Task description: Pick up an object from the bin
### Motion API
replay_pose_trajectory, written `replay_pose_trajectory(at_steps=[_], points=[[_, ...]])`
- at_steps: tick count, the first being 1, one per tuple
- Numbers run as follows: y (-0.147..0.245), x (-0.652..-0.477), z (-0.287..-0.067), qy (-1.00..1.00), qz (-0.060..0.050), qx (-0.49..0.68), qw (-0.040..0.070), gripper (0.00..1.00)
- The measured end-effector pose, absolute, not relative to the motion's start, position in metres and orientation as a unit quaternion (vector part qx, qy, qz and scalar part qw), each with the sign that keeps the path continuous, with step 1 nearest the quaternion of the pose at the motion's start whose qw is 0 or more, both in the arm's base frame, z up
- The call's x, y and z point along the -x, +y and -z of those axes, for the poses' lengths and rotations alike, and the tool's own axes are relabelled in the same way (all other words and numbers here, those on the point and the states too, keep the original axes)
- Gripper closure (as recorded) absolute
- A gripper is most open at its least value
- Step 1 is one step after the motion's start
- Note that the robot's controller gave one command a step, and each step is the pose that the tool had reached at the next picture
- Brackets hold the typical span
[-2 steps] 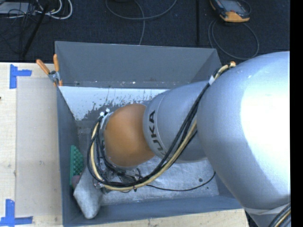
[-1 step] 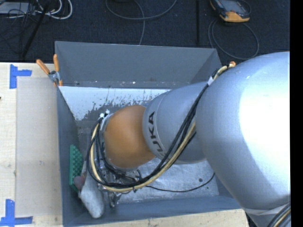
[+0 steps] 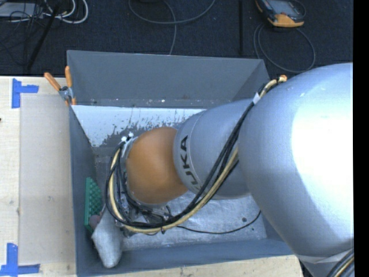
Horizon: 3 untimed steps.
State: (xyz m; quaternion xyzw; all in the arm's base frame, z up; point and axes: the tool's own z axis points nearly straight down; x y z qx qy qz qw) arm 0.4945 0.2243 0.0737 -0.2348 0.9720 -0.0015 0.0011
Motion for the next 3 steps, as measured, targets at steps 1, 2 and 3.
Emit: replay_pose_trajectory(at_steps=[1, 2, 3], points=[[0.223, -0.492, -0.071, 0.972, 0.002, 0.235, -0.002, 0.00], [0.159, -0.496, -0.072, 0.966, 0.000, 0.259, 0.001, 0.00], [0.115, -0.537, -0.074, 0.960, 0.001, 0.279, 0.003, 0.00]])
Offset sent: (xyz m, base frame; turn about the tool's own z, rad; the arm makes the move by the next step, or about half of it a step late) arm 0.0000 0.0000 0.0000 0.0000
